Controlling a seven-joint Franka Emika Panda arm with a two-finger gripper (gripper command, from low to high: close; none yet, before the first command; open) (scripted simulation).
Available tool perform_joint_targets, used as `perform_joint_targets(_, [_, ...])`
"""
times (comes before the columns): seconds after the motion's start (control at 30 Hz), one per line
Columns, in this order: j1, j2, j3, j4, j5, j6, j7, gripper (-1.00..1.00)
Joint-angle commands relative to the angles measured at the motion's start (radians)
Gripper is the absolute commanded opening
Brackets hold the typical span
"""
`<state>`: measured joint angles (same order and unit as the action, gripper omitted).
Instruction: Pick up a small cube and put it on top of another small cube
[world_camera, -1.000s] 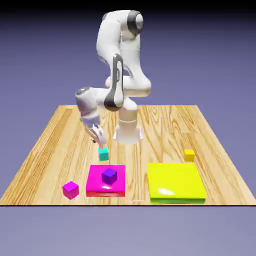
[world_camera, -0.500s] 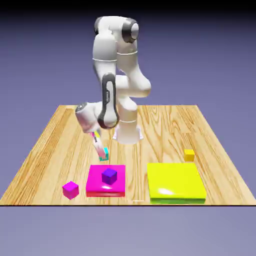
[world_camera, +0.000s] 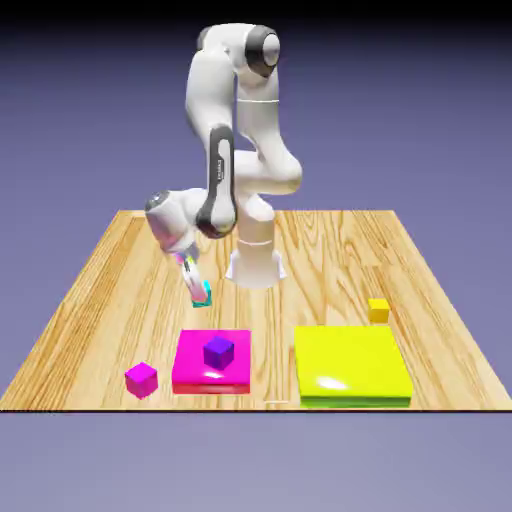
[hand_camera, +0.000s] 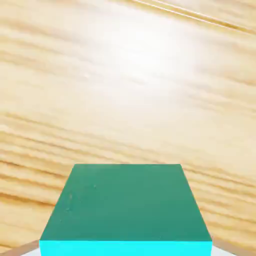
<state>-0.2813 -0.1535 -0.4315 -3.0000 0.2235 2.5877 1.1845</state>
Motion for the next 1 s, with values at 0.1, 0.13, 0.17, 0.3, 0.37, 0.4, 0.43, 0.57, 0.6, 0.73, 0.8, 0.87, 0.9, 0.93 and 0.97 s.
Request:
perform_joint_targets(0.1, [0.075,0.008,-0.034,0.070,-0.001,-0.045,0.088,-1.00])
perform_joint_targets(0.13, [0.111,0.020,-0.044,0.106,0.013,-0.063,0.121,-1.00])
perform_joint_targets(0.17, [0.147,0.033,-0.054,0.142,0.028,-0.080,0.154,-1.00])
perform_joint_targets(0.3, [0.290,0.082,-0.094,0.287,0.085,-0.150,0.288,-1.00])
perform_joint_targets(0.37, [0.361,0.106,-0.114,0.360,0.113,-0.185,0.355,-1.00])
perform_joint_targets(0.4, [0.397,0.118,-0.124,0.396,0.128,-0.202,0.388,-1.00])
perform_joint_targets(0.43, [0.432,0.131,-0.135,0.432,0.142,-0.220,0.422,-1.00])
perform_joint_targets(0.57, [0.575,0.180,-0.175,0.577,0.199,-0.290,0.555,-1.00])
perform_joint_targets(0.6, [0.611,0.192,-0.185,0.613,0.213,-0.307,0.588,-1.00])
perform_joint_targets(0.73, [0.601,0.263,-0.150,0.605,0.300,-0.254,0.527,-1.00])
perform_joint_targets(0.8, [0.591,0.334,-0.116,0.597,0.387,-0.201,0.465,-1.00])
perform_joint_targets(0.87, [0.588,0.355,-0.105,0.594,0.414,-0.185,0.446,1.00])
perform_joint_targets(0.9, [0.588,0.355,-0.105,0.594,0.414,-0.185,0.446,1.00])
perform_joint_targets(0.93, [0.593,0.320,-0.123,0.598,0.370,-0.211,0.477,1.00])
perform_joint_targets(0.97, [0.598,0.284,-0.140,0.603,0.327,-0.238,0.508,1.00])
